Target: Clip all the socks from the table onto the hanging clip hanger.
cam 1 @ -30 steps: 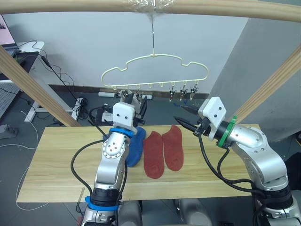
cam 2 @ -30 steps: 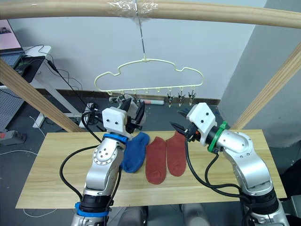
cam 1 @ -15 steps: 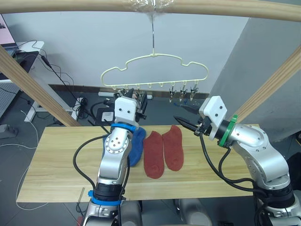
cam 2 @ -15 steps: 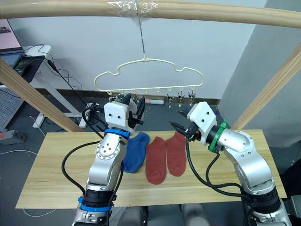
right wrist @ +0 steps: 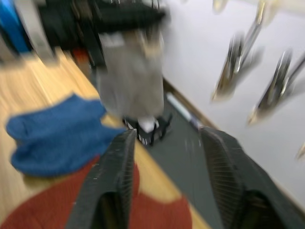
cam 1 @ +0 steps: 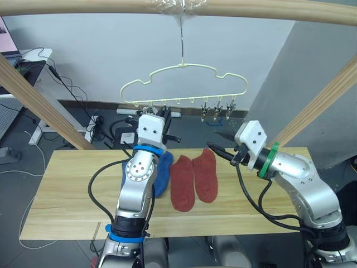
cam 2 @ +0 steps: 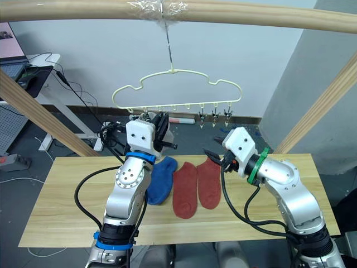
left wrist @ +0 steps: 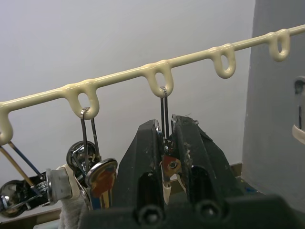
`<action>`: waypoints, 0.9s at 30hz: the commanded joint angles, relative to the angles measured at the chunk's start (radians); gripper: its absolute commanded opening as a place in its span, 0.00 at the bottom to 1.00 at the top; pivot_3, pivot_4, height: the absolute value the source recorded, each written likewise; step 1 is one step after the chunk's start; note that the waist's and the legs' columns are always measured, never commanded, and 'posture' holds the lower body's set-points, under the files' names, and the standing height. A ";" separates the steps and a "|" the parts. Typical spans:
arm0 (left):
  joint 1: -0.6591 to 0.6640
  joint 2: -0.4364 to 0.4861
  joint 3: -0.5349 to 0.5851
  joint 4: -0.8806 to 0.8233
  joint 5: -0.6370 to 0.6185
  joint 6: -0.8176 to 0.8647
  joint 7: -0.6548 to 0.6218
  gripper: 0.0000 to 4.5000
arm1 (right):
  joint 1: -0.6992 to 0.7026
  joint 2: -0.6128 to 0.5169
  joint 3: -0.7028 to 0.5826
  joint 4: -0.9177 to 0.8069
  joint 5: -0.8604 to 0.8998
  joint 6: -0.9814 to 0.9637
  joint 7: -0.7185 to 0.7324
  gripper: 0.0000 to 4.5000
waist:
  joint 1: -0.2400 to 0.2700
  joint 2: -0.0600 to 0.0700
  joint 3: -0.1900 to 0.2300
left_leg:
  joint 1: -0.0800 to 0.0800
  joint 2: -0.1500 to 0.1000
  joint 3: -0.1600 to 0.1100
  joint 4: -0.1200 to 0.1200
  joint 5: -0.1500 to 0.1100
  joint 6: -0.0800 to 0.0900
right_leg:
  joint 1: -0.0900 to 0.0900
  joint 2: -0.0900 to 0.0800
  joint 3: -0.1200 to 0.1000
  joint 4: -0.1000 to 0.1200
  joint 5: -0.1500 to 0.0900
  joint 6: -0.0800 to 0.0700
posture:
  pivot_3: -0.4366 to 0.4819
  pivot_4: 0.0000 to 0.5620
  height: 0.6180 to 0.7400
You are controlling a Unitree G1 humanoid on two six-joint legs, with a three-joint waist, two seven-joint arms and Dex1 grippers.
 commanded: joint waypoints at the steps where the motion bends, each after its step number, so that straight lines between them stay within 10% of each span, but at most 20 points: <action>1: 0.004 0.017 0.005 -0.051 -0.006 -0.002 -0.023 0.04 | 0.015 0.031 0.059 0.074 -0.083 -0.025 -0.072 0.75 | 0.000 0.000 0.000 | 0.000 0.000 0.000 0.000 0.000 0.000 | 0.000 0.000 0.000 0.000 0.000 0.000 | 0.32 0.48 1.00; 4: 0.012 0.034 0.010 -0.061 -0.029 0.004 -0.053 0.04 | 0.003 0.105 0.121 0.230 -0.178 -0.081 -0.169 0.99 | -0.001 0.001 0.000 | 0.000 0.000 0.000 0.000 0.000 0.000 | 0.000 0.000 0.000 0.000 0.000 0.000 | 0.33 0.48 1.00; 18: 0.012 0.091 0.052 -0.103 -0.139 0.088 -0.159 0.04 | -0.157 0.372 0.067 0.905 -0.253 -0.367 -0.376 1.00 | 0.002 0.002 0.001 | 0.000 0.000 0.000 0.000 0.000 0.000 | 0.000 0.000 0.000 0.000 0.002 -0.004 | 0.39 0.47 1.00; 27: -0.009 0.115 0.087 -0.132 -0.261 0.177 -0.232 0.04 | -0.156 0.419 0.062 0.971 -0.259 -0.393 -0.361 0.38 | 0.002 0.002 0.001 | 0.000 0.000 0.000 0.000 0.000 0.000 | 0.000 0.000 -0.001 0.001 0.002 -0.004 | 0.39 0.47 1.00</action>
